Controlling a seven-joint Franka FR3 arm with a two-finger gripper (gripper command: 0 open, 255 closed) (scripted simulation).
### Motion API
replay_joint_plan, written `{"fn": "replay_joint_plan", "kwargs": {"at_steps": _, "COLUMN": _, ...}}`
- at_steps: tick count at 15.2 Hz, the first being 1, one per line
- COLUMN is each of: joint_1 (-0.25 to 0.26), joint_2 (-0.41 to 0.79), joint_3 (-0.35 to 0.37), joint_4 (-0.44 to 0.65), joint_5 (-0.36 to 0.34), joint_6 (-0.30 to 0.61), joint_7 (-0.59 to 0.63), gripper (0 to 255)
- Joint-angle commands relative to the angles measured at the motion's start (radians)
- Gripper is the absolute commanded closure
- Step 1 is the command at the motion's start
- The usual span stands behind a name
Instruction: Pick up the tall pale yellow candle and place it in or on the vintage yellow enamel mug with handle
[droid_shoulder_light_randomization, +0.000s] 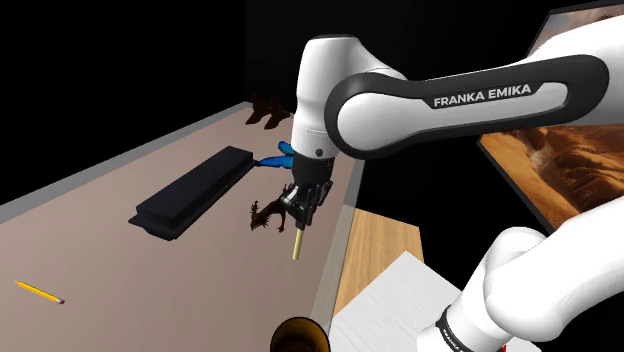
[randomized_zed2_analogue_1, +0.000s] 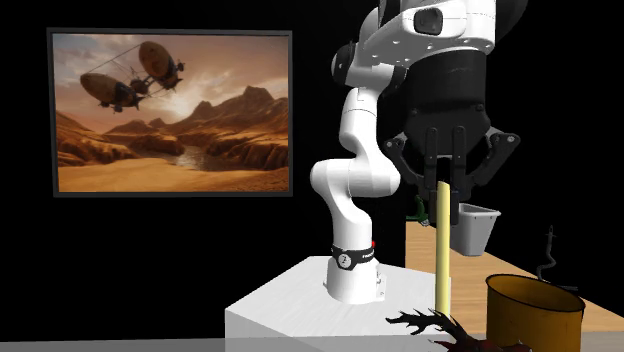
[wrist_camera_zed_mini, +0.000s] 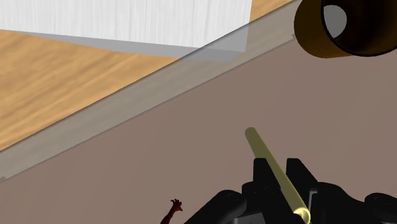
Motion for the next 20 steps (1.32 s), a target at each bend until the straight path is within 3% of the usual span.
{"fn": "replay_joint_plan", "kwargs": {"at_steps": 1, "joint_1": -0.001, "joint_2": -0.006, "joint_3": -0.005, "joint_4": 0.022, "joint_5": -0.002, "joint_6": -0.029, "joint_7": -0.001, "gripper": 255}}
{"fn": "replay_joint_plan", "kwargs": {"at_steps": 12, "joint_1": -0.006, "joint_2": -0.021, "joint_3": -0.022, "joint_4": 0.145, "joint_5": -0.011, "joint_6": -0.166, "joint_7": 0.003, "gripper": 255}}
{"fn": "replay_joint_plan", "kwargs": {"at_steps": 20, "joint_1": 0.073, "joint_2": -0.123, "joint_3": 0.075, "joint_4": 0.158, "joint_5": 0.072, "joint_6": -0.255, "joint_7": 0.159, "gripper": 255}}
